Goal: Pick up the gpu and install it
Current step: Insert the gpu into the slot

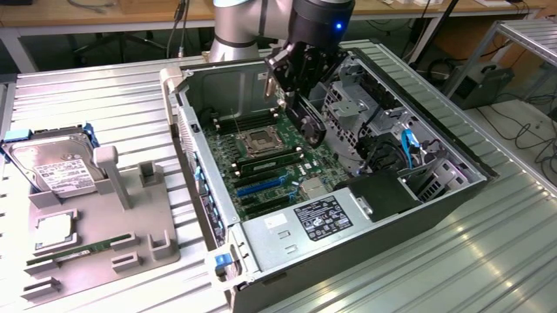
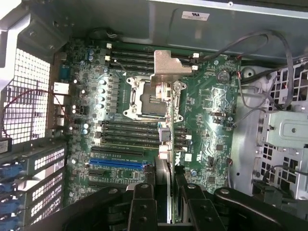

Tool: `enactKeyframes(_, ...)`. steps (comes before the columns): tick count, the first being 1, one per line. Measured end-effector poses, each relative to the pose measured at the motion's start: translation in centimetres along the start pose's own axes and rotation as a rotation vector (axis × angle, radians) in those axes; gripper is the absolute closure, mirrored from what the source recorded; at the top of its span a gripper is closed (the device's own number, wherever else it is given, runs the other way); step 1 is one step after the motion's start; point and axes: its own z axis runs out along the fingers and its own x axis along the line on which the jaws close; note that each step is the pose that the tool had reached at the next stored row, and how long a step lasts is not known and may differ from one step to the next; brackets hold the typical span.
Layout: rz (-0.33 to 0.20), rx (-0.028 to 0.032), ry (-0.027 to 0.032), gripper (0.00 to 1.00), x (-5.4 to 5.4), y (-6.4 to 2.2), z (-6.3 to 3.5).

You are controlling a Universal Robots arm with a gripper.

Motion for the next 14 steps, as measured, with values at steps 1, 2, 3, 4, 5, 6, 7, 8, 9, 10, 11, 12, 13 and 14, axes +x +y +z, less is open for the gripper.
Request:
enactKeyframes(1,-0.007,-0.0002,0.0002,0.74,0.0,0.0,0.0)
enactKeyframes(2,-0.013,-0.0003,0.0005,0.74,0.0,0.0,0.0)
enactKeyframes(3,-0.018,-0.0005,0.0007,0.74,0.0,0.0,0.0)
enactKeyframes(4,-0.028,-0.0007,0.0011,0.74,0.0,0.0,0.0)
enactKeyframes(5,-0.039,-0.001,0.0016,0.74,0.0,0.0,0.0)
enactKeyframes(6,-0.045,-0.0011,0.0018,0.74,0.0,0.0,0.0)
enactKeyframes(7,-0.05,-0.0012,0.0021,0.74,0.0,0.0,0.0)
enactKeyframes(8,-0.057,-0.0014,0.0023,0.74,0.0,0.0,0.0)
enactKeyframes(9,-0.063,-0.0016,0.0025,0.74,0.0,0.0,0.0)
enactKeyframes(10,-0.069,-0.0017,0.0028,0.74,0.0,0.0,0.0)
enactKeyframes(11,-0.075,-0.0019,0.0031,0.74,0.0,0.0,0.0)
enactKeyframes(12,-0.08,-0.002,0.0033,0.74,0.0,0.0,0.0)
enactKeyframes(13,-0.091,-0.0022,0.0037,0.74,0.0,0.0,0.0)
enactKeyframes(14,-0.101,-0.0025,0.0041,0.74,0.0,0.0,0.0)
